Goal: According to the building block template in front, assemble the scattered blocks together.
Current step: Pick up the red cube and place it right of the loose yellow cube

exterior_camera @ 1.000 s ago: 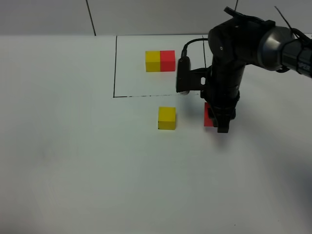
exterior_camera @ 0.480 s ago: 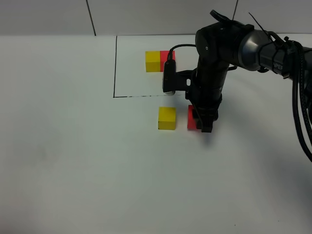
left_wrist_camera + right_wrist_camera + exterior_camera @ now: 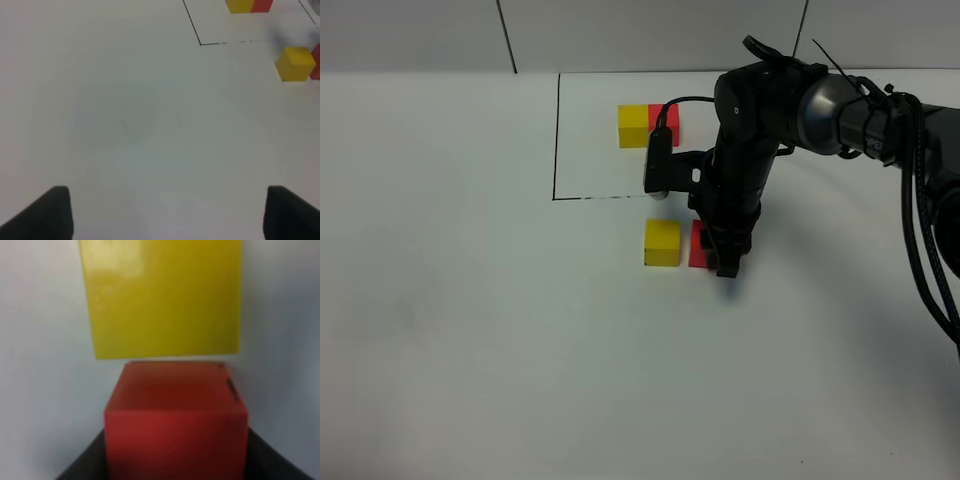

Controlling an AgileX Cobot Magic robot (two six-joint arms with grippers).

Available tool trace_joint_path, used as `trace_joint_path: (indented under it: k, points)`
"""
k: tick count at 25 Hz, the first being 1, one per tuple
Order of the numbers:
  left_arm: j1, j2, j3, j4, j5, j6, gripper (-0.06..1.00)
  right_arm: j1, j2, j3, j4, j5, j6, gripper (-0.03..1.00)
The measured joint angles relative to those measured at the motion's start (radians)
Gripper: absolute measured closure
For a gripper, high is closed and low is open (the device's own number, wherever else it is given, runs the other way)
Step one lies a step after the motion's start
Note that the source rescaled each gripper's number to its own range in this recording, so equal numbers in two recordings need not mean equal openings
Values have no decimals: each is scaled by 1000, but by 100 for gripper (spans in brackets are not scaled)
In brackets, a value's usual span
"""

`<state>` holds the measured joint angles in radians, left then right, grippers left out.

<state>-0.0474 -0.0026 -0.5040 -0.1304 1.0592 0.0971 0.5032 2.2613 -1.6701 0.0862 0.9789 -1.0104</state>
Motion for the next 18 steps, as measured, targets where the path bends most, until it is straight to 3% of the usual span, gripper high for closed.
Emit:
trace_joint_path:
  k: [18]
  points:
    - [0, 0, 0, 0, 0, 0, 23, 26, 14, -7, -15, -34, 0, 96]
